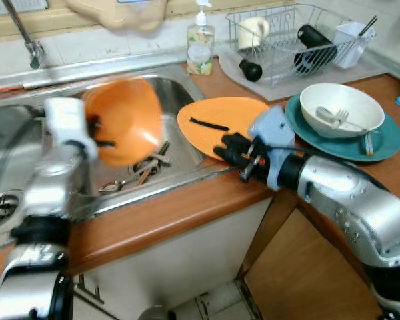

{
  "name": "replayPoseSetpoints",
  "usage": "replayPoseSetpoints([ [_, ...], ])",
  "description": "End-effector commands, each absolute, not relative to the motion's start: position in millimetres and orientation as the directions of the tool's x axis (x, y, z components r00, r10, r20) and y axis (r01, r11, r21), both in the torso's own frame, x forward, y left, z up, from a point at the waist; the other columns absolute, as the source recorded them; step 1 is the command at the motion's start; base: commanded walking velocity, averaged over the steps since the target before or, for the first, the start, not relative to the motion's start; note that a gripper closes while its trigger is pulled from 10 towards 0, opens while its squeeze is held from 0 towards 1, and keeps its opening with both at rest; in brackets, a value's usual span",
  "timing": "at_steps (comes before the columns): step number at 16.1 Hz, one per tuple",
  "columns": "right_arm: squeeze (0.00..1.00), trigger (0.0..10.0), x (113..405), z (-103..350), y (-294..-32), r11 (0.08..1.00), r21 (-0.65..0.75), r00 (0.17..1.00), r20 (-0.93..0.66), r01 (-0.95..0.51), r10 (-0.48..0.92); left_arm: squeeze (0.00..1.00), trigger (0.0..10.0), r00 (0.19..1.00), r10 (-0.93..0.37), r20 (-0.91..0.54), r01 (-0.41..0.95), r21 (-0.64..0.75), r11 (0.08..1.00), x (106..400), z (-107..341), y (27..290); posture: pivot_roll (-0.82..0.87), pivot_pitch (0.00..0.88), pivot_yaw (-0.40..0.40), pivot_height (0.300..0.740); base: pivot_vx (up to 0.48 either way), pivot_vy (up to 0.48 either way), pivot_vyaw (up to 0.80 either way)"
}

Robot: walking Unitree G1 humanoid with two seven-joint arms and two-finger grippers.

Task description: Kitchen organization

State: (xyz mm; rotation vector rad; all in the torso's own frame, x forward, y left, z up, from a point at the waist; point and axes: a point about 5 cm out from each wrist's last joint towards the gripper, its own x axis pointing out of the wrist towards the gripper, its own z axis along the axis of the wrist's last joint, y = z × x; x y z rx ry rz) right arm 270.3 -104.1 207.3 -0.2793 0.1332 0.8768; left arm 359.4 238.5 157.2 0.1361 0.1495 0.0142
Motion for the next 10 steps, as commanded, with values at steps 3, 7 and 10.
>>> replayPoseSetpoints([
  [3, 0.00, 10.0, 273.0, 199.6, -107.4, 0.629, -0.213, 0.664, -0.248, -0.748, 0.706, 0.00, 0.0, 0.982, -0.037, -0.183, 0.072, 0.189, 0.979, 371.7, 152.1, 221.9, -0.08, 0.000, 0.048, 0.740, 0.000, 0.000, 0.00],
  [7, 0.00, 10.0, 273.2, 198.0, -109.5, 0.629, -0.220, 0.666, -0.251, -0.746, 0.702, 0.00, 2.2, 0.961, -0.085, -0.265, 0.136, 0.181, 0.974, 375.9, 138.3, 212.4, -0.09, 0.000, 0.047, 0.740, 0.000, 0.000, 0.00],
  [10, 0.00, 10.0, 272.4, 198.0, -109.0, 0.620, -0.221, 0.658, -0.249, -0.753, 0.711, 0.00, 9.6, 0.943, -0.100, -0.319, 0.158, 0.162, 0.974, 375.1, 128.8, 210.8, -0.09, 0.000, 0.045, 0.740, 0.000, 0.000, 0.00],
])
